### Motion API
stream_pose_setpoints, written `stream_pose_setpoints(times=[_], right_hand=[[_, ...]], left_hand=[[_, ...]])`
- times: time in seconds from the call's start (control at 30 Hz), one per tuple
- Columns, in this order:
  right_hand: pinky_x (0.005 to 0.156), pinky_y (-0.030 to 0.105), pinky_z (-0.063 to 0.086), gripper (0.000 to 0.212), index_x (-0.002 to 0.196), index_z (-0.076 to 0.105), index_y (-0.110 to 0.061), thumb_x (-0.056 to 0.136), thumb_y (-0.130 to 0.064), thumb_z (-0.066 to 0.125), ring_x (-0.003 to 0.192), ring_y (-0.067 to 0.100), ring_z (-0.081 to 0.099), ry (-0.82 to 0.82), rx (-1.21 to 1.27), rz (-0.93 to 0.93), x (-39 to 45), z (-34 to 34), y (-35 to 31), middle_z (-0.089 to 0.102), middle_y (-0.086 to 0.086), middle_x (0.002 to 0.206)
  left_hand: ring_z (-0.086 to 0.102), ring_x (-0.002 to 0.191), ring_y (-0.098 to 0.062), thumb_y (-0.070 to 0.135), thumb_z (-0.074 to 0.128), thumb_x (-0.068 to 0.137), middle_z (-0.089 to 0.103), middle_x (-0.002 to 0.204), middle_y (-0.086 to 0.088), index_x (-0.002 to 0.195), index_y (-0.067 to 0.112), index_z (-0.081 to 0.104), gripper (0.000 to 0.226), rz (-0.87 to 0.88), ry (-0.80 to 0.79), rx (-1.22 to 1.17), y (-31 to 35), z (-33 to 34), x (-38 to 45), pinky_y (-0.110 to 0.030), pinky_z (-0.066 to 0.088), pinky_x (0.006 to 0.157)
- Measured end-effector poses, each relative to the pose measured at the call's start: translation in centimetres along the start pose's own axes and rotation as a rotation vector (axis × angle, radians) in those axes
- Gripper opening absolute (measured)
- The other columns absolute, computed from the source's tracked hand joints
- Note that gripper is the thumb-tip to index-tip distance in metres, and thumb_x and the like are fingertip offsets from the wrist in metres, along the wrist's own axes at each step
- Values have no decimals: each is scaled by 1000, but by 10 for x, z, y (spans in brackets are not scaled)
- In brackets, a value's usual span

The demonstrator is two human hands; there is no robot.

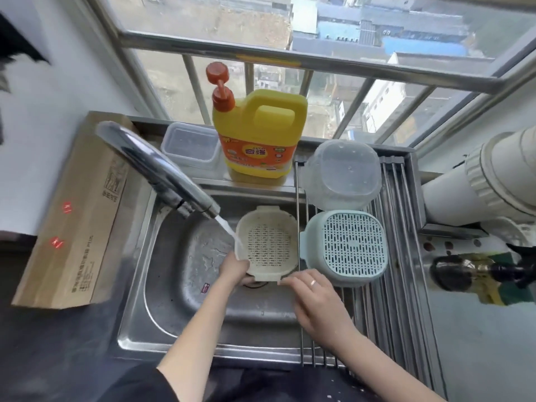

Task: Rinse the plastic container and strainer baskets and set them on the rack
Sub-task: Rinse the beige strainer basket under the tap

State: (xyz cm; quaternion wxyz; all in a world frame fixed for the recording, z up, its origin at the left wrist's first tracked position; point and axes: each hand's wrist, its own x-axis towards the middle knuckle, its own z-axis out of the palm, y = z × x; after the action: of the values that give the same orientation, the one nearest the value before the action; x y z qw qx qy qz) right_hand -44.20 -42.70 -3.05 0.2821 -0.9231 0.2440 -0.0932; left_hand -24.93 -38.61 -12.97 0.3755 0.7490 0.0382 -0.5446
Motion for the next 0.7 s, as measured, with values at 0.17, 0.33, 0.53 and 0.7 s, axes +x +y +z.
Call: stream_pose_setpoints(times=[0.17, 0.33, 0.53, 0.7], right_hand=[[91, 26, 45, 30, 121, 55, -16, 92, -9, 49, 101, 11, 53, -5, 330, 377, 38, 10, -28, 58, -1, 116], [102, 39, 44, 45, 131, 46, -14, 94, -39, 53, 114, 21, 58, -66, 836, 749, 86, 16, -67, 59, 4, 124], [91, 43, 51, 31, 120, 57, 0, 93, -14, 54, 104, 31, 63, 236, 972, 916, 109, 20, -79, 64, 19, 118], [86, 36, 51, 36, 105, 64, -8, 94, -41, 53, 89, 21, 62, 250, 1210, 1045, 118, 14, -79, 67, 4, 97]], left_hand=[[63, 103, -28, -9, 46, 86, 53, 117, -8, 120, 13, 33, 43, 129, -51, 19, 15, -27, -45, -39, 60, 63], [61, 100, -31, 7, 59, 79, 53, 119, -15, 122, 13, 33, 51, 362, 67, 276, 11, -32, -92, -50, 55, 81], [57, 107, -20, 33, 65, 83, 47, 123, 0, 145, 18, 35, 70, 665, 76, 515, 2, -61, -134, -32, 46, 91], [57, 105, -26, 49, 45, 88, 62, 112, -4, 111, 15, 61, 44, 383, 129, 132, 20, -117, -116, -34, 46, 82]])
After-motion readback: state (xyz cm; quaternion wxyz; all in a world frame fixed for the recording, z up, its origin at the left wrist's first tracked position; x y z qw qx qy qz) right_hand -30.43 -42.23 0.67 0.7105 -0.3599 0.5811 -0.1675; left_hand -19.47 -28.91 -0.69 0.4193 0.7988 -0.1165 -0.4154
